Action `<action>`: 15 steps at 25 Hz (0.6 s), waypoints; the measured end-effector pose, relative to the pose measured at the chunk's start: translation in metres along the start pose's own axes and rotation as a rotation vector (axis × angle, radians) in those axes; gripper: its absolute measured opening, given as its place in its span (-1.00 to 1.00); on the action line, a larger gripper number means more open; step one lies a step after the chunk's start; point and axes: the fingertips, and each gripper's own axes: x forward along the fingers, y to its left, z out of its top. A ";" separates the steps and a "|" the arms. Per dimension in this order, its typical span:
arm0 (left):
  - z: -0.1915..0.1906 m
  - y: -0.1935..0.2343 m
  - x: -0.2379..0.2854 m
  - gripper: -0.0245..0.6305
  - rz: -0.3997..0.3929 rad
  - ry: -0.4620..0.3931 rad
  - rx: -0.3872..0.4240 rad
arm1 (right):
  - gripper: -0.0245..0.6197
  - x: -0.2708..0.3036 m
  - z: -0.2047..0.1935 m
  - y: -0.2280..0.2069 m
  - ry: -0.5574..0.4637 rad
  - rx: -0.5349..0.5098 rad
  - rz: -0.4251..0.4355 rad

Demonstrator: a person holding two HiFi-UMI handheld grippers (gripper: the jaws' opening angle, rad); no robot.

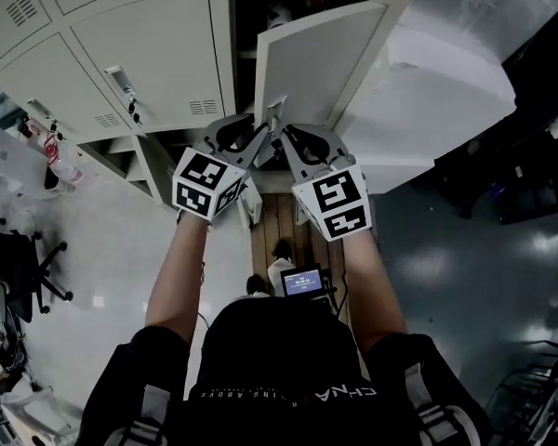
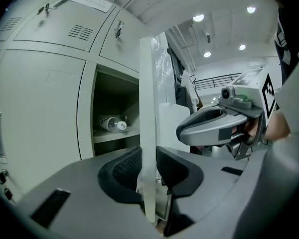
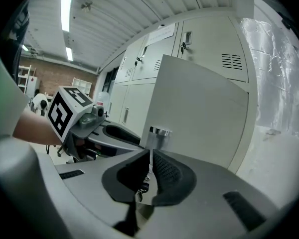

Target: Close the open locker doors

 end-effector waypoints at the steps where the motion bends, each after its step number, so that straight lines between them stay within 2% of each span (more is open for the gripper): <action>1: 0.000 0.005 0.001 -0.62 -0.001 0.003 0.000 | -0.79 0.006 0.001 -0.001 -0.002 -0.003 0.005; 15: 0.002 0.078 0.022 -0.62 0.067 0.038 -0.004 | -0.80 0.098 0.019 -0.023 -0.034 -0.025 0.094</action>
